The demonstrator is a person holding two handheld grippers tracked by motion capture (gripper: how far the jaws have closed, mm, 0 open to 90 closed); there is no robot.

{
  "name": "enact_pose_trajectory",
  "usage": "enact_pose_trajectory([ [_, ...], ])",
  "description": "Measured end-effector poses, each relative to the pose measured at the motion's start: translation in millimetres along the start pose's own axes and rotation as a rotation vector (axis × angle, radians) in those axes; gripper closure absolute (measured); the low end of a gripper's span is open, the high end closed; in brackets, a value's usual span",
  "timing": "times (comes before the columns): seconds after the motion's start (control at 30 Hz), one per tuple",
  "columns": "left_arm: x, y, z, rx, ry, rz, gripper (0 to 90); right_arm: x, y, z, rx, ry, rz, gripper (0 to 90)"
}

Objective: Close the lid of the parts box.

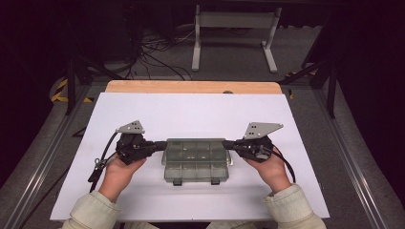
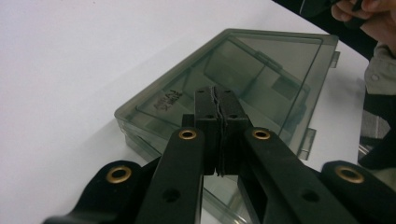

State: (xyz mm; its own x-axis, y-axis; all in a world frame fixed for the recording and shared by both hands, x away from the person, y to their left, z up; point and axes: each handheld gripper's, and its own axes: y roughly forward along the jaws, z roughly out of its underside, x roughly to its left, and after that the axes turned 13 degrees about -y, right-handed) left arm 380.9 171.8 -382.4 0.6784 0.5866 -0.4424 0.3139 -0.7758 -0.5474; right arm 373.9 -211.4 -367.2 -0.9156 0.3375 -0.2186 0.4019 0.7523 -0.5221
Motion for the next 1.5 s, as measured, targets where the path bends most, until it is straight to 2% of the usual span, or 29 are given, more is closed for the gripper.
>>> enact_pose_trajectory([
  [0.1,-0.7,-1.3,2.3,0.027,0.001,0.02,89.1,2.3,-1.4,0.1,0.007,0.001,-0.005,90.0],
  [0.27,-2.6,-2.0,3.2,0.041,0.007,0.025,89.2,5.2,-1.1,1.1,0.019,0.0,-0.019,90.0],
  [0.37,-4.8,-1.8,4.8,0.052,0.016,0.033,89.1,9.7,2.6,2.1,0.048,-0.003,-0.03,90.0],
  [0.5,-7.1,0.2,7.9,0.071,0.009,0.04,89.1,14.4,5.9,1.2,0.079,-0.023,-0.038,90.0],
  [0.7,-9.6,8.3,11.7,0.111,0.024,0.03,89.1,17.3,7.9,2.8,0.113,-0.031,-0.05,90.0],
  [0.73,-9.4,9.0,11.6,0.119,0.039,0.027,89.1,17.8,7.8,3.3,0.12,-0.029,-0.052,90.0],
  [0.93,-10.3,12.1,13.2,0.14,0.032,0.029,89.0,21.1,10.2,7.9,0.16,-0.027,-0.074,90.0],
  [1.3,-8.5,14.5,16.9,0.19,0.031,0.021,88.6,24.8,14.0,9.8,0.2,-0.034,-0.096,90.0],
  [1.5,-10.8,18.5,17.8,0.218,0.037,0.037,88.8,27.0,15.9,10.4,0.22,-0.04,-0.117,90.0],
])
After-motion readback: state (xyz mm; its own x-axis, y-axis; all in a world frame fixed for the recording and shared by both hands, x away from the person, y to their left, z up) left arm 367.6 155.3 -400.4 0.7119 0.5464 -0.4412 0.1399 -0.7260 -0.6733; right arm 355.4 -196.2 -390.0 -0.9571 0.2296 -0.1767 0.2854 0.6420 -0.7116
